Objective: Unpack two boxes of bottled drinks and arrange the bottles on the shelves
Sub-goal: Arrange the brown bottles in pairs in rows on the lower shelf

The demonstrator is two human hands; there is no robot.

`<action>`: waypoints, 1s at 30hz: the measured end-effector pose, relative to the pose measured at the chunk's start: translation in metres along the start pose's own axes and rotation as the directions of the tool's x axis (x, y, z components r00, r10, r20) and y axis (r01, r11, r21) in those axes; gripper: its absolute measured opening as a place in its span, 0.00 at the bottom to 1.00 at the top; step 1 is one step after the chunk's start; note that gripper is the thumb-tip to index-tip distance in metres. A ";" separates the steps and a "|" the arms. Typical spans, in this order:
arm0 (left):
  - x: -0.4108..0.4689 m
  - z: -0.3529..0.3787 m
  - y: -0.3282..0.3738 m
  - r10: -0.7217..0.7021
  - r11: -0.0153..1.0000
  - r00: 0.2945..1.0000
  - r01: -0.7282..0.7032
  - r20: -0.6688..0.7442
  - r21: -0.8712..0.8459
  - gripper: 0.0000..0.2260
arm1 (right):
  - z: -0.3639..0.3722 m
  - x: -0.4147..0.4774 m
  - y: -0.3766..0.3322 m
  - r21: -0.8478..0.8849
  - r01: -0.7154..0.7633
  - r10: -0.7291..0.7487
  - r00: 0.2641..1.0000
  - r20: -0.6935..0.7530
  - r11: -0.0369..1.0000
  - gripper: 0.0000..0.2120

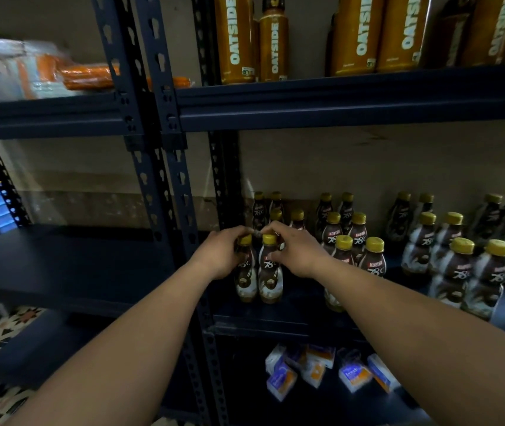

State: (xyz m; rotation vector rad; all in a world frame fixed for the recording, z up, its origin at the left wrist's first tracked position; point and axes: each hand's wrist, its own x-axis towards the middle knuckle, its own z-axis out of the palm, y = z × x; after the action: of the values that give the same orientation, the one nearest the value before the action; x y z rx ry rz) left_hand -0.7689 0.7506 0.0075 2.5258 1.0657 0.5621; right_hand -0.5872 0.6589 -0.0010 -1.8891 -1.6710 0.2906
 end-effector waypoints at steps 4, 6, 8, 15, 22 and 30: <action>0.002 0.001 0.001 0.015 1.000 1.000 -0.015 -0.009 0.016 0.25 | 0.001 -0.001 0.000 0.010 -0.026 0.026 0.999 -0.025 1.000 0.23; 0.002 0.000 0.001 0.015 1.000 1.000 -0.015 -0.010 0.007 0.24 | 0.001 -0.002 0.000 0.024 -0.037 0.038 0.999 -0.027 0.999 0.21; 0.002 0.000 0.001 0.018 1.000 1.000 -0.018 -0.008 0.008 0.24 | 0.001 -0.003 0.000 0.027 -0.036 0.037 0.999 -0.028 0.999 0.20; 0.003 0.000 0.000 0.033 0.999 0.999 -0.033 -0.016 0.020 0.25 | 0.001 -0.005 -0.001 0.025 -0.029 0.030 0.999 -0.038 0.999 0.19; 0.005 0.002 -0.004 0.024 1.000 1.000 -0.024 -0.002 -0.012 0.26 | 0.001 -0.005 0.001 0.043 -0.024 0.025 0.999 -0.040 0.999 0.19; 0.004 0.003 -0.005 0.038 0.999 0.999 -0.038 -0.007 -0.031 0.25 | 0.003 -0.005 0.001 0.064 -0.028 0.030 0.999 -0.041 0.998 0.17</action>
State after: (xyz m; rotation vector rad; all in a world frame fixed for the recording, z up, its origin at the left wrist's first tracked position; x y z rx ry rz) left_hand -0.7683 0.7563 0.0032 2.5235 1.0057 0.5926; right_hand -0.5890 0.6548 -0.0046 -1.8616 -1.5895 0.3096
